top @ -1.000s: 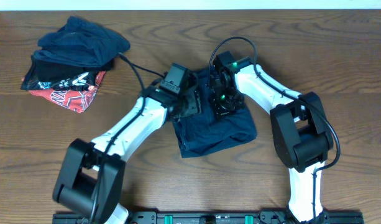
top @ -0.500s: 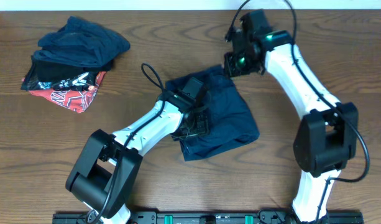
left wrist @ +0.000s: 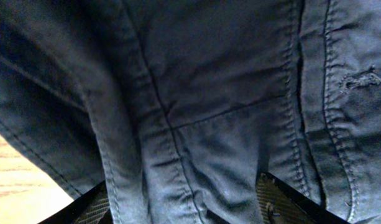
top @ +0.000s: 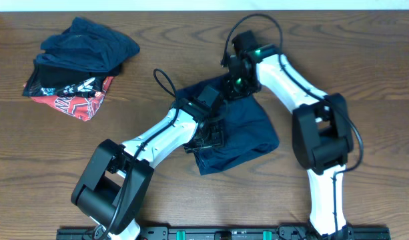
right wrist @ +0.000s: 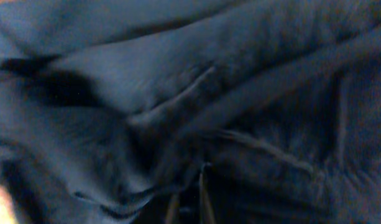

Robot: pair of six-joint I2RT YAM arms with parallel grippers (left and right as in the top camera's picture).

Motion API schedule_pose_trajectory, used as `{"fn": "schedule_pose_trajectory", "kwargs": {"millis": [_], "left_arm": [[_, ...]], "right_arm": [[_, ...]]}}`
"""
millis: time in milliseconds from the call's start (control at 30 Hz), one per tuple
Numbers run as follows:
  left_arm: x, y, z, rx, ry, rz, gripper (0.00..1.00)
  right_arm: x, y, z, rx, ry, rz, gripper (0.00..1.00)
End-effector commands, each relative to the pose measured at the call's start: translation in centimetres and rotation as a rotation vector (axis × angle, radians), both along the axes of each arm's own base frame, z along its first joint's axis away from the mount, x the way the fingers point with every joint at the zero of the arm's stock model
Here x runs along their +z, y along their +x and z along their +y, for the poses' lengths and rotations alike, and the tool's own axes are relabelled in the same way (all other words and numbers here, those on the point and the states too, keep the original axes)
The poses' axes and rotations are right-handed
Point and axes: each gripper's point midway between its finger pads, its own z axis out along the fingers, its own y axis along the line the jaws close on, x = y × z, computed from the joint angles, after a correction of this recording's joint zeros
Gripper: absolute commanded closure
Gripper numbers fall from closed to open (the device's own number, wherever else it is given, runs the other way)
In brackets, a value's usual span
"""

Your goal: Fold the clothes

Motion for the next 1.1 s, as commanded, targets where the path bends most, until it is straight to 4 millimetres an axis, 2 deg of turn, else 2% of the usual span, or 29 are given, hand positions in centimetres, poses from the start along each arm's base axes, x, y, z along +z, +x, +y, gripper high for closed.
{"fn": "schedule_pose_trajectory", "kwargs": {"millis": [0,100,200,267,333,433,500,533,567,633,733,900,967,1067], "left_arm": [[-0.3,-0.7,0.0,0.008,0.005,0.032,0.3],[-0.3,-1.1,0.3,0.008,0.015,0.052,0.3],[-0.4,-1.3,0.4,0.007,0.021,0.059,0.3],[-0.3,-1.0,0.4,-0.001,0.016,0.043,0.3],[-0.2,-0.3,0.3,-0.021,0.001,0.016,0.3],[0.8,1.5,0.2,-0.077,-0.031,-0.055,0.3],[2.0,3.1,0.3,-0.125,-0.045,-0.132,0.29],[2.8,4.2,0.5,-0.149,-0.043,-0.187,0.26],[3.7,5.4,0.9,-0.168,-0.035,-0.246,0.23],[5.1,7.6,1.7,-0.182,-0.005,-0.346,0.19],[7.0,11.4,3.2,-0.17,0.036,-0.499,0.12],[9.0,17.0,4.7,-0.185,0.038,-0.712,0.11],[8.6,18.2,5.7,-0.153,0.044,-0.73,0.11],[6.7,18.9,7.0,-0.127,0.063,-0.697,0.12]], "right_arm": [[-2.9,-0.8,0.4,0.026,-0.038,0.037,0.82],[-3.9,0.0,-0.9,-0.025,-0.112,0.019,0.81],[-2.5,1.0,-1.5,-0.046,-0.1,-0.013,0.8],[-0.3,1.8,-2.1,-0.066,-0.085,-0.047,0.79],[2.8,2.7,-2.9,-0.091,-0.063,-0.1,0.78],[8.6,3.4,-5.1,-0.143,-0.029,-0.189,0.74],[11.5,3.1,-6.3,-0.166,-0.018,-0.222,0.69],[12.6,2.7,-6.9,-0.175,-0.018,-0.227,0.63],[13.5,2.3,-7.4,-0.182,-0.018,-0.229,0.57],[14.5,1.2,-8.2,-0.193,-0.026,-0.211,0.55],[14.5,-0.4,-9.1,-0.207,-0.047,-0.15,0.55],[13.0,-4.1,-9.5,-0.23,-0.094,0.011,0.56],[12.3,-5.7,-9.2,-0.21,-0.117,0.067,0.56],[10.9,-8.3,-8.6,-0.173,-0.147,0.154,0.56]]}}
